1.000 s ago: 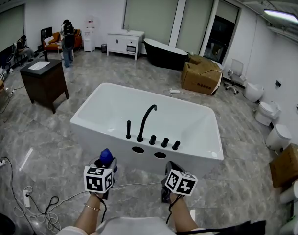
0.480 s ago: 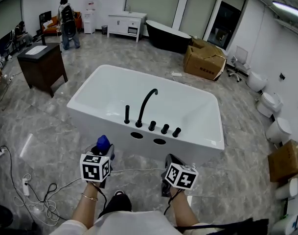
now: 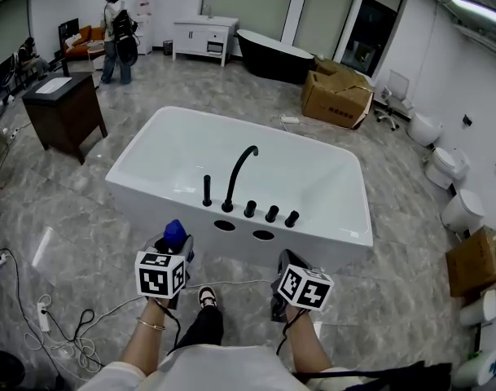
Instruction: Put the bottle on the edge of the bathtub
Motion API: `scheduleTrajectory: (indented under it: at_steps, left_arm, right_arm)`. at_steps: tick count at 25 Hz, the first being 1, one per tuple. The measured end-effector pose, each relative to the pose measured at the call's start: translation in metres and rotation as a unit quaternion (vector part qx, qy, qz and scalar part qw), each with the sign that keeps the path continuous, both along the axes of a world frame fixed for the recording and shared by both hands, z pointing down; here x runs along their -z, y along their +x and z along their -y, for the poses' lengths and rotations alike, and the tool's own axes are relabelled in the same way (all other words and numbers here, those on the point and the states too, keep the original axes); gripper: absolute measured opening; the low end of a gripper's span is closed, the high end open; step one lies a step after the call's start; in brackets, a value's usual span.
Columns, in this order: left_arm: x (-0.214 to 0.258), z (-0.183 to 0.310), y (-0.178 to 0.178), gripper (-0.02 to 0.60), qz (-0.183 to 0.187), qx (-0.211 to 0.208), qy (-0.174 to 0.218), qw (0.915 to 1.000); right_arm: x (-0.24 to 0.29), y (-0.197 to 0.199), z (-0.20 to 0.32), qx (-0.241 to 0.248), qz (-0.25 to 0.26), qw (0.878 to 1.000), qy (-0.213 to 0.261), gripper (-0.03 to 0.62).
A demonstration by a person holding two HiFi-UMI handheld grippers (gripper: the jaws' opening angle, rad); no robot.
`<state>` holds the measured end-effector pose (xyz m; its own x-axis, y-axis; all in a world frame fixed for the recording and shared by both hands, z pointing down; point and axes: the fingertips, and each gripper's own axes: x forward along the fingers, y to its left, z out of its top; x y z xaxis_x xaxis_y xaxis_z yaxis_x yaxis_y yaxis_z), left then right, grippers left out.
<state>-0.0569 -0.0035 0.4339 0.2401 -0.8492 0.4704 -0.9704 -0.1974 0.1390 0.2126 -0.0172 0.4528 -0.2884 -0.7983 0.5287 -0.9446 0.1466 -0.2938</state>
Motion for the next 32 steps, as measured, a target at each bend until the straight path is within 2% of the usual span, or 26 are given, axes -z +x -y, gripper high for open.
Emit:
scheduleTrajectory:
  at_steps: [6, 15, 32]
  left_arm:
    - [0.004, 0.028, 0.003, 0.169, -0.005, 0.0, 0.006, 1.0]
    - [0.001, 0.07, -0.01, 0.169, -0.005, 0.002, 0.006, 1.0]
    - [-0.009, 0.155, -0.033, 0.169, 0.01, -0.009, -0.017, 0.9998]
  right_arm:
    - [0.003, 0.01, 0.026, -0.011, 0.002, 1.0, 0.002, 0.026]
    - [0.005, -0.001, 0.068, -0.013, -0.003, 1.0, 0.004, 0.026]
    - [-0.003, -0.015, 0.155, -0.034, 0.006, 0.999, -0.008, 0.026]
